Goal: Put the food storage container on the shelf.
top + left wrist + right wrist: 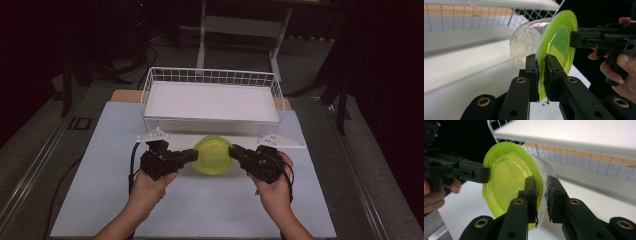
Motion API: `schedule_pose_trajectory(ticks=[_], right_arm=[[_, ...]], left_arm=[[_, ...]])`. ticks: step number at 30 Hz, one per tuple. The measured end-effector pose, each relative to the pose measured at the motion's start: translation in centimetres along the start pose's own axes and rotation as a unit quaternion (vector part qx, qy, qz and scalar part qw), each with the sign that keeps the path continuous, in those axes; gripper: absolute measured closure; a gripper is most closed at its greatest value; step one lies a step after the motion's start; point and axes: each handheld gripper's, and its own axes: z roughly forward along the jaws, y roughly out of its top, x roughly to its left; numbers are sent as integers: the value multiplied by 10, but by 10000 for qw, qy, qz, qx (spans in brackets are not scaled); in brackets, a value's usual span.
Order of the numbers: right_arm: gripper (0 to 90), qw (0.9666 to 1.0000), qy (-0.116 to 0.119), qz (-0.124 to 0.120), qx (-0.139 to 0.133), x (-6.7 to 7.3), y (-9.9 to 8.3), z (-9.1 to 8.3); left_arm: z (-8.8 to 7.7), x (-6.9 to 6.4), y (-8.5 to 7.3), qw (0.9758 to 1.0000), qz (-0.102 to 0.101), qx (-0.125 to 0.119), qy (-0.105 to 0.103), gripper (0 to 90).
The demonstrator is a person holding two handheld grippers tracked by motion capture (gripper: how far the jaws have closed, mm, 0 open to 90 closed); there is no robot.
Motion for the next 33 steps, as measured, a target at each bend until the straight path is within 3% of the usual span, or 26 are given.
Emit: schedule_pose_trajectory(ticks=[10,21,33], right_arm=[[794,9999,13,39,-140,-7,42,-3],[794,9997,-59,58,-209,-17,87,4],[799,9994,71,303,127,-29,114,26]], left_arm=[[-5,-4,41,9997,109,-240,-5,828],[-3,4,86,9994,76,-311,146,821],[5,28,108,9993,-279,-139,217,812]])
